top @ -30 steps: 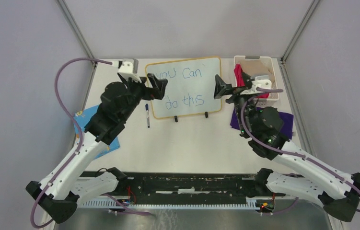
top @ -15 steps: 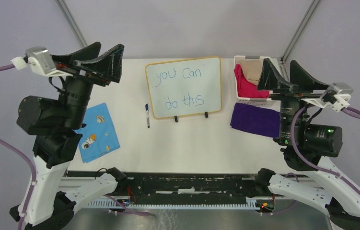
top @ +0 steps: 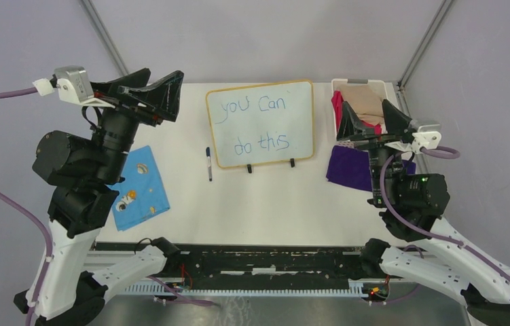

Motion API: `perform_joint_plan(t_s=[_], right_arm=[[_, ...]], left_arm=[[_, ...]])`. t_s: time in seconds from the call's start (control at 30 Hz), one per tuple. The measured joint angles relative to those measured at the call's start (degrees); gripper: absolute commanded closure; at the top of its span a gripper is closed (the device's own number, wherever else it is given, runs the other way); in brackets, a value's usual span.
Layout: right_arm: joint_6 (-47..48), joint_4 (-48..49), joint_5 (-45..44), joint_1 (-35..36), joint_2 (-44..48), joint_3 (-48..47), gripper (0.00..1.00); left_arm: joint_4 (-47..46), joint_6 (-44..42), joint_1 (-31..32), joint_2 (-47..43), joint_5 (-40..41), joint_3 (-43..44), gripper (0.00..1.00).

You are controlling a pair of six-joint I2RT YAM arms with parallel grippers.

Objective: Write a sentence on the whiteboard
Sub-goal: Reset both arms

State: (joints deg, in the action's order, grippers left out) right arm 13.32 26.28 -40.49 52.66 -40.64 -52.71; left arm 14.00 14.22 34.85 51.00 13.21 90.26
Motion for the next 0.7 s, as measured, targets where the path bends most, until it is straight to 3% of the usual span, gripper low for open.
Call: perform_joint_plan(t_s=[0.7], right_arm=[[3.91, 6.78, -0.2, 0.0, 3.04, 5.49, 0.02]], left_arm=[[-1.22, 0.22, 0.0, -0.2, 1.92, -2.54, 0.0]])
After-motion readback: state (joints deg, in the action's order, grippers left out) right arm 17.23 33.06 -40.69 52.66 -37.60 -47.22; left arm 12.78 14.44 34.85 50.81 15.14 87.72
